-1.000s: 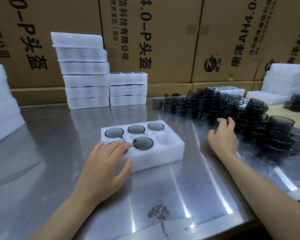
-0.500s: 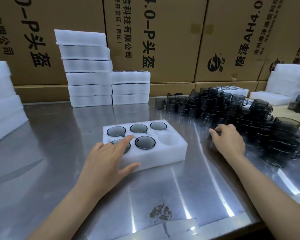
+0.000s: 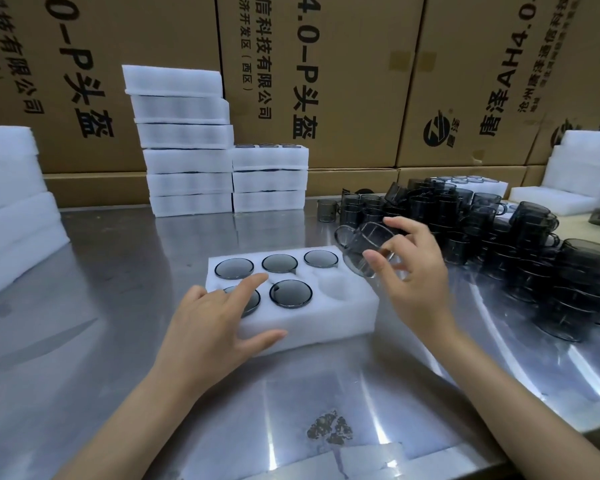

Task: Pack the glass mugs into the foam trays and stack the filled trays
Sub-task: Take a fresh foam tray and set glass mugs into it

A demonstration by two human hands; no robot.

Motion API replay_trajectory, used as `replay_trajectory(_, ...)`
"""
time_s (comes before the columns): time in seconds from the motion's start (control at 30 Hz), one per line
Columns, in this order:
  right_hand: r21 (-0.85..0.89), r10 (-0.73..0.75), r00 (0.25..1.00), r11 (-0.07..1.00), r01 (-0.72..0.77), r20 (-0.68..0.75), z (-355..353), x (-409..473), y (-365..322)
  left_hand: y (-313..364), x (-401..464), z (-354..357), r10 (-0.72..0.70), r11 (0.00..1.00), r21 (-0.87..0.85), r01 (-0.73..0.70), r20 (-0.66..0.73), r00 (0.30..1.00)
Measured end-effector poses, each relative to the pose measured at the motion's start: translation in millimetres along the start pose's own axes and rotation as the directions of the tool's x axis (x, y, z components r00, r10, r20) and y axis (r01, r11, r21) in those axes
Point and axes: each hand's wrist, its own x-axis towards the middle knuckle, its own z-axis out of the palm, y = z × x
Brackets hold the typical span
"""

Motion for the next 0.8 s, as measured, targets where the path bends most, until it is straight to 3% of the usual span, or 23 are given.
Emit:
replay_trajectory(0.2, -0.068, -0.057, 0.989, 0.995, 0.066, 0.133, 9.3, -9.1, -4.3, 2.6, 2.1, -2.5, -0.050, 0.998, -0.040, 0.048, -0.050, 0.997)
replay_trajectory(0.37, -0.137, -0.060, 0.987, 0.987, 0.081, 0.151, 16.6, -9.6, -11.4, 7.4, 0.7, -5.5, -0.111, 0.990, -0.088, 0.110, -0.012, 0.994)
replay_trajectory(0.67, -0.180, 0.050, 0.977, 0.984, -0.012, 0.207, 24.5, -16.1, -22.0, 12.8, 0.2, -4.4, -0.036, 0.999, -0.018, 0.035, -0.065, 0.997)
replay_trajectory(0.8, -0.152, 0.043, 0.974, 0.988, -0.009, 0.222, 22.7, -16.0, -21.1, 14.4, 2.8, -4.2, -0.018, 0.998, 0.049, 0.026, -0.157, 0.987)
